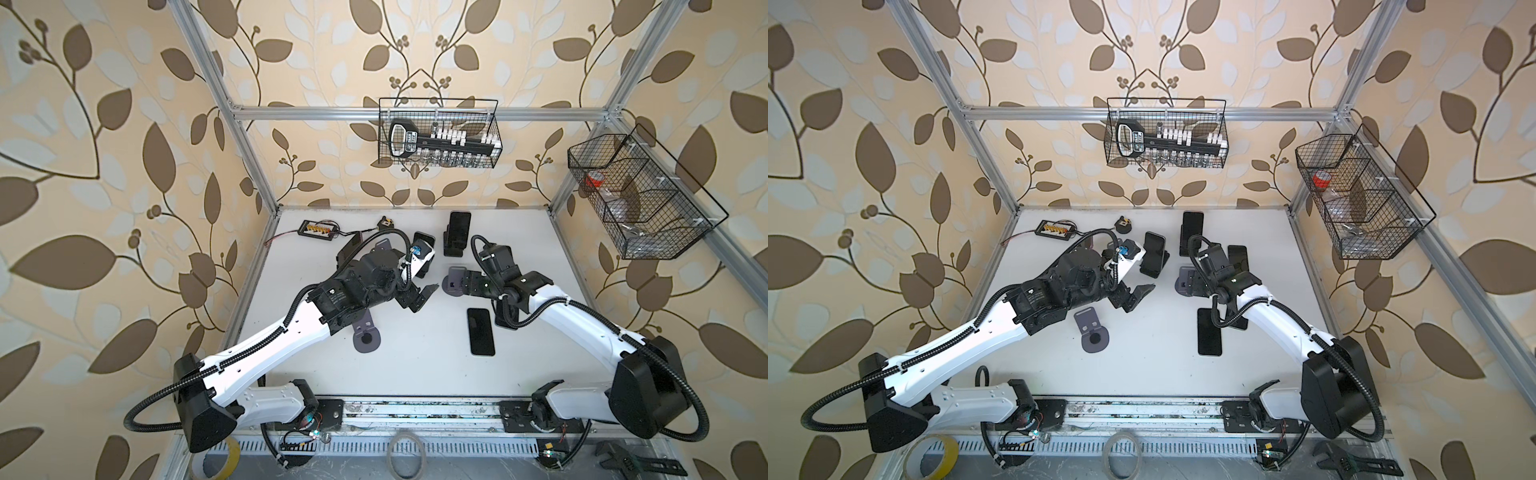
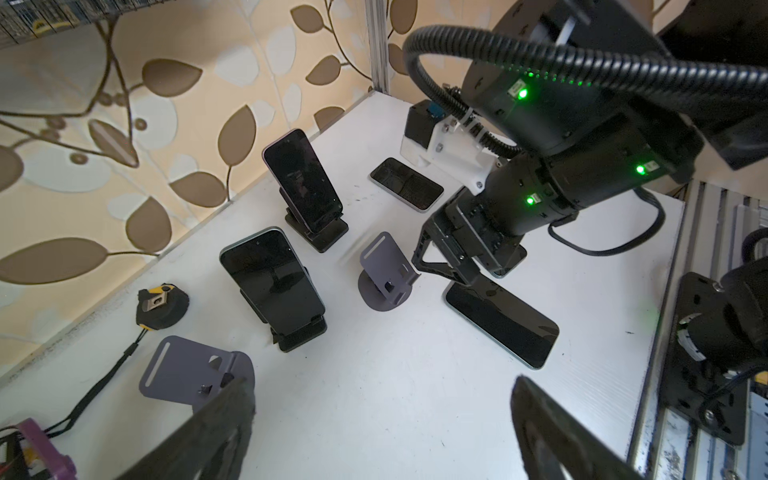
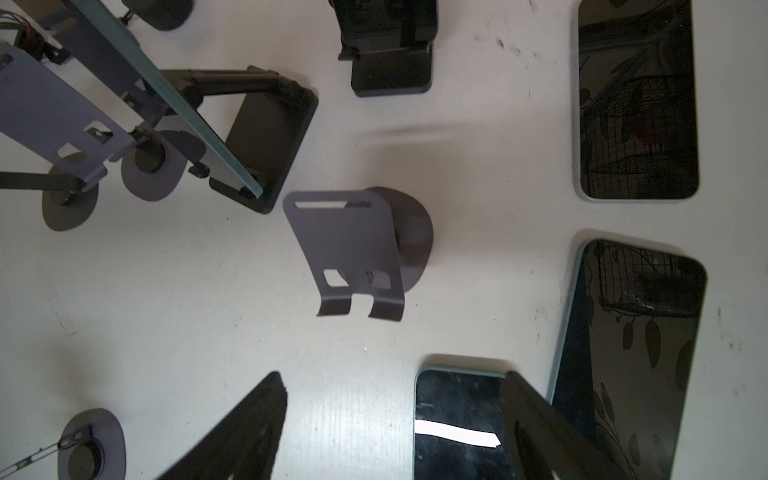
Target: Remove the phone from the phone stand
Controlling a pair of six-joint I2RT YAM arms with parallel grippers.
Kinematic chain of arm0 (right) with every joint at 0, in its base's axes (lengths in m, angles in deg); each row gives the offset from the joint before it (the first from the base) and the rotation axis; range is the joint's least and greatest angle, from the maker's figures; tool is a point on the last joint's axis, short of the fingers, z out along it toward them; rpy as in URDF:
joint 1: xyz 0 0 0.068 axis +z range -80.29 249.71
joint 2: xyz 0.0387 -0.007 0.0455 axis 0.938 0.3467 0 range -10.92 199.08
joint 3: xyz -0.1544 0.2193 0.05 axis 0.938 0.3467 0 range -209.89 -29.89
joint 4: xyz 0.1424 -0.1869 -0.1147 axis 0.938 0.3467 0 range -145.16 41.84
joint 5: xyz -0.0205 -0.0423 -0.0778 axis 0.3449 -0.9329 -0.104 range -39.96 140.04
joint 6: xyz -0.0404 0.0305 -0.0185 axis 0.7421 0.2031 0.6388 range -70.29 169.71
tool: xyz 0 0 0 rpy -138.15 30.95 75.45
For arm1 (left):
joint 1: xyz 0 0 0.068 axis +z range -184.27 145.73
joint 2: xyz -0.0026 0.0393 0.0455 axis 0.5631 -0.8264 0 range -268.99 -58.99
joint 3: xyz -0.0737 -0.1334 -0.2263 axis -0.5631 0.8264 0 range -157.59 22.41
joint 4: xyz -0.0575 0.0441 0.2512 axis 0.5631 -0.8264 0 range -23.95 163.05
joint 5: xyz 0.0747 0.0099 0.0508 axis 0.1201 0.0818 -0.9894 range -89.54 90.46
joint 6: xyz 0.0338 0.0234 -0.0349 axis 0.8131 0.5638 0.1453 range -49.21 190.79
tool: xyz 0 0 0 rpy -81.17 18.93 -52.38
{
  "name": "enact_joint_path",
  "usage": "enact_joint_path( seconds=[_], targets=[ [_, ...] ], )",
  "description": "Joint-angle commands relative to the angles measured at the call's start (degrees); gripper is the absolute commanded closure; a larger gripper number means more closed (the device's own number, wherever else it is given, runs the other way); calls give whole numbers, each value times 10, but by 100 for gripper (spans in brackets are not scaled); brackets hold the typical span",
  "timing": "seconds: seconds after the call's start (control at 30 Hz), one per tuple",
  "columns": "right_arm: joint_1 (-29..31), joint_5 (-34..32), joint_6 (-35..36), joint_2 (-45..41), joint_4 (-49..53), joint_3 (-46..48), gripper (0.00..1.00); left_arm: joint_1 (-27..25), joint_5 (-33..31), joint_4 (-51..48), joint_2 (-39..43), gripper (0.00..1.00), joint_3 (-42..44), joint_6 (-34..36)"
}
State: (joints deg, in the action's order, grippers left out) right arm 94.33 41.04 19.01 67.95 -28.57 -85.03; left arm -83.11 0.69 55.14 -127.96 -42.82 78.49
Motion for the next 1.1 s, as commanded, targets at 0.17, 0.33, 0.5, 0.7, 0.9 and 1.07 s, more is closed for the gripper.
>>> enact_joint_path(
  seconds=[0.17,0.33,0.5,0.7,0.9,1.07],
  targets=[
    [16,-32,-16,64,-51,-45,13,-6,-8,6,-5,4,-8,-36],
    [24,-44,-23,92,-54,-64,11,-6,-21,12,5,3,-3,-31],
    [29,-56,-27,99,-61,-64,3,-7,-21,12,6,3,-3,-29],
    [28,-60,-26,114,-61,-73,2,-10,-19,10,3,3,-4,-30],
    [29,-62,-23,130,-61,-85,2,-11,-22,9,4,3,-4,-28],
    [28,-67,-22,141,-61,-94,2,-11,-24,8,6,3,-4,-26]
  ],
)
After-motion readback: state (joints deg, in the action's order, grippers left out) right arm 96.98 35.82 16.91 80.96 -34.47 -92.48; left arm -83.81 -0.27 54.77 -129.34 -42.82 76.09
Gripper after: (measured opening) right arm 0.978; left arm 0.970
